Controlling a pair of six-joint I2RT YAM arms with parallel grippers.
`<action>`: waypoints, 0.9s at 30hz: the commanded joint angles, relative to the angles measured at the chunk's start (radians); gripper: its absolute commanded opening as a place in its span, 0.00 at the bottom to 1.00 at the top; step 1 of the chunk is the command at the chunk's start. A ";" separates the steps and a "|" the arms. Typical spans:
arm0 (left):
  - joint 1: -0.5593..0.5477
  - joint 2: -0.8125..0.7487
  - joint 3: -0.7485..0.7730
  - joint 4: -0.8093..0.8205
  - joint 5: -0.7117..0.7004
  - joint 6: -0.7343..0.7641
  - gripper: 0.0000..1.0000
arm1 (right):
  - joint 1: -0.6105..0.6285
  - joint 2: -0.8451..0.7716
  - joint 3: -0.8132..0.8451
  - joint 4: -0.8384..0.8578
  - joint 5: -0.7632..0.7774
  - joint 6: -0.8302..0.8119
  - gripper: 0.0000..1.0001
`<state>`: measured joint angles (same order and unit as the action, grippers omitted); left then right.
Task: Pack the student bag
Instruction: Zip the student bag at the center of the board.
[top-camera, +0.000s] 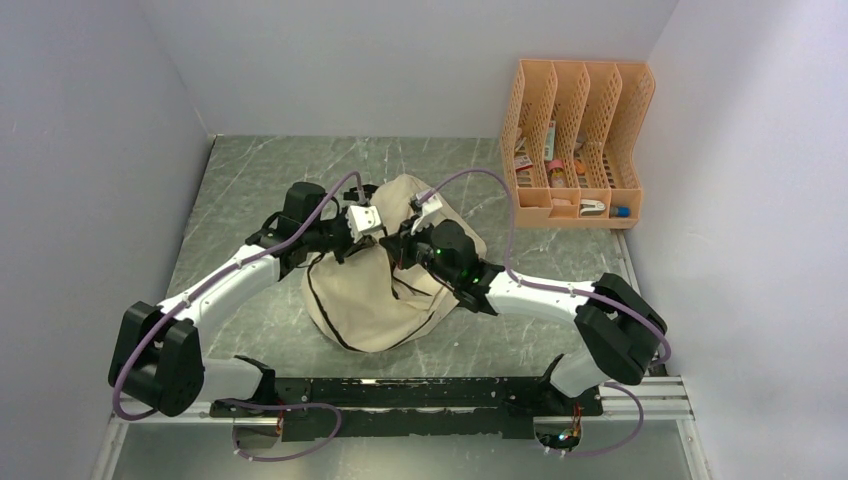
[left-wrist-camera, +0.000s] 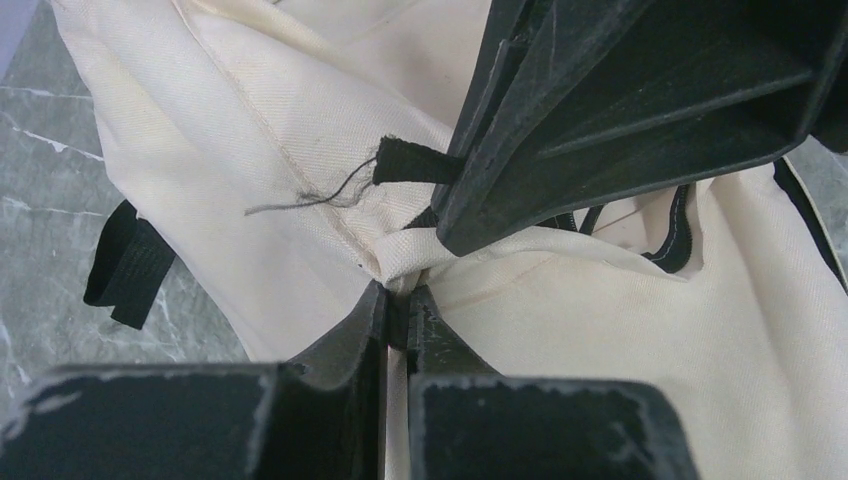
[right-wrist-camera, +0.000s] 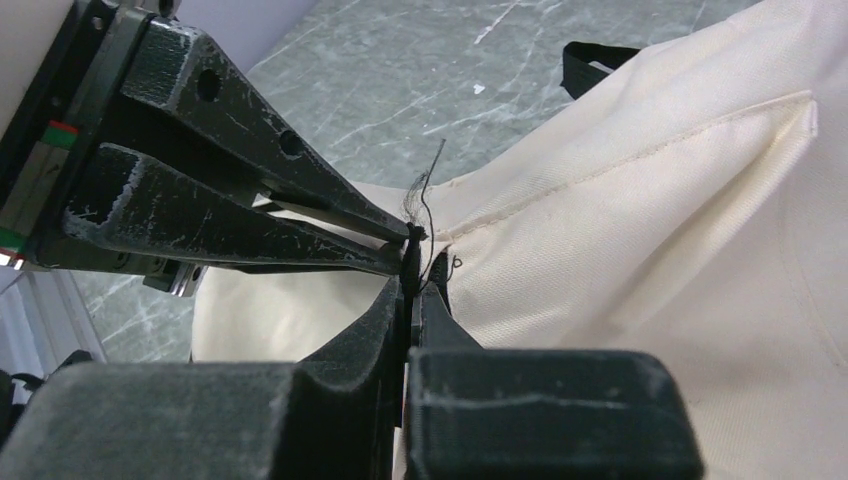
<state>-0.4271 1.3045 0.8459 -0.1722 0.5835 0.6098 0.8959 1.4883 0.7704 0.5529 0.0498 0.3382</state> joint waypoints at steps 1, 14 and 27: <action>-0.002 -0.027 0.036 -0.011 -0.052 0.001 0.05 | -0.005 0.002 0.012 0.011 0.098 0.032 0.00; 0.052 -0.143 -0.009 0.004 -0.332 -0.102 0.05 | -0.057 0.088 0.078 0.124 0.021 0.071 0.00; 0.105 -0.113 -0.010 0.021 -0.443 -0.125 0.05 | -0.057 0.018 -0.152 0.347 -0.277 0.073 0.00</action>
<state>-0.3969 1.1923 0.8314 -0.2085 0.3759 0.4488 0.8429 1.5730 0.6941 0.8387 -0.1196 0.4225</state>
